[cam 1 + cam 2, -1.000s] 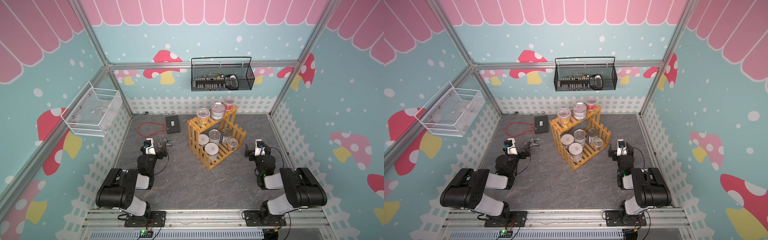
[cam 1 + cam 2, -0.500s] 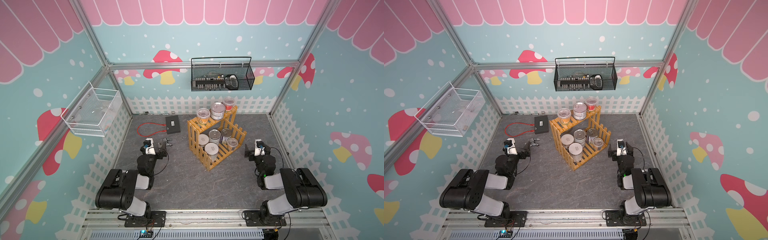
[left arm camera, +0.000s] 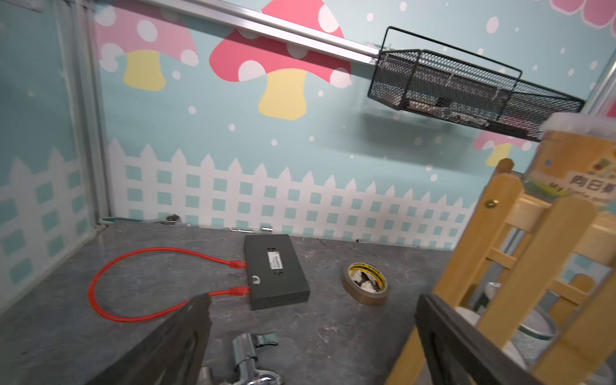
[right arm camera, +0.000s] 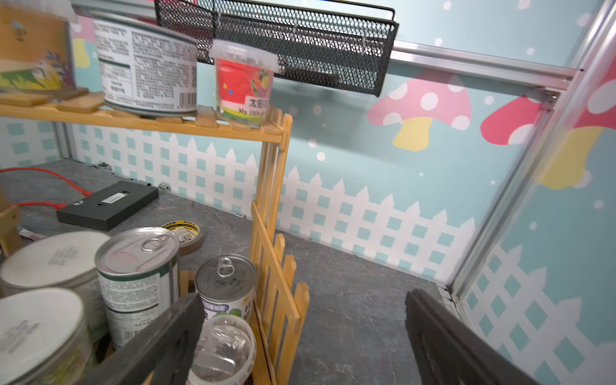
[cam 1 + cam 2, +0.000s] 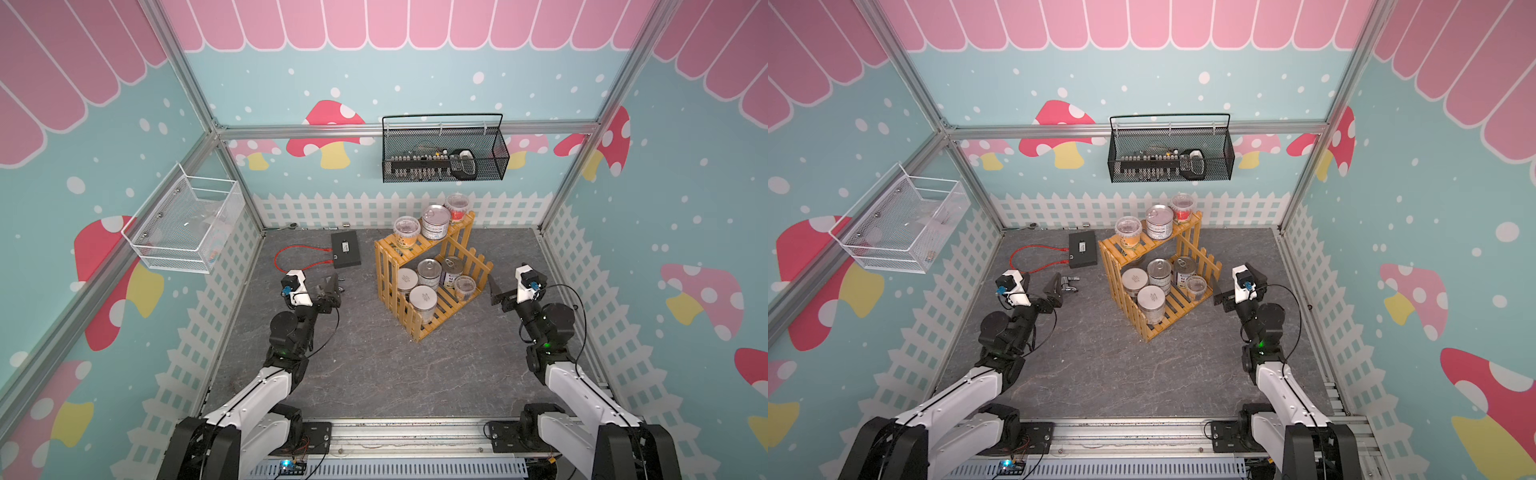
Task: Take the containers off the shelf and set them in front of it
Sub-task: Adjust the shelf at the center of the board.
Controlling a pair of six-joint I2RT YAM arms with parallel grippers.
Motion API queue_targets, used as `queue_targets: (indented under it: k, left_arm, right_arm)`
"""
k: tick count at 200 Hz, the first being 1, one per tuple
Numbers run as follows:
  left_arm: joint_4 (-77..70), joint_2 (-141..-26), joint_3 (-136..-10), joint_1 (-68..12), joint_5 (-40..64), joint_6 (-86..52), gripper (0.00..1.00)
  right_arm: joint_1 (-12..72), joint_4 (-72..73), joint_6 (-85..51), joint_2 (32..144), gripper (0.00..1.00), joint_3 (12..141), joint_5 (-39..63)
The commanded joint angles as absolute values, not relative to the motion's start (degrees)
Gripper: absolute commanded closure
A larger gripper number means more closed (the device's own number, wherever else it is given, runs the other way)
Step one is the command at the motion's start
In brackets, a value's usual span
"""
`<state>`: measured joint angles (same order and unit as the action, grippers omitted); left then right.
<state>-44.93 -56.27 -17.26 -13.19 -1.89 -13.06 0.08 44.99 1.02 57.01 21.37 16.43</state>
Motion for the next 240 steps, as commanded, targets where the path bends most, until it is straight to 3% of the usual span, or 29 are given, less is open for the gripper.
queue_targets:
  k: [1,44,108,165,215,240]
  left_arm:
    - [-28.4,-53.1,-22.3,-18.1,-3.3,-20.4,0.01]
    - [-15.2,-50.2,-26.4,-31.1,-4.7,-28.6,0.04]
    - [-12.3,-57.3,-31.8,-51.4,-16.6,-35.2,0.04]
    - [-12.7,-67.4,-36.3,-58.3,-22.5,-41.1,0.07]
    - [-10.2,-75.8,-42.4,-62.4,-30.3,-43.8,0.2]
    - [-9.7,-78.4,-43.9,-62.5,-31.2,-45.2,0.26]
  right_arm:
    - [0.0,29.7,3.7,58.5,0.0,28.4,23.5]
    - [-0.4,19.7,9.9,69.3,0.01,40.2,25.4]
    - [-1.4,12.7,15.3,84.4,0.08,52.6,28.3]
    - [-2.0,9.2,17.4,91.1,0.36,57.6,29.9]
    - [-2.0,7.7,18.1,94.4,0.55,58.8,31.5]
    - [-1.9,7.4,17.6,94.2,0.72,58.5,32.7]
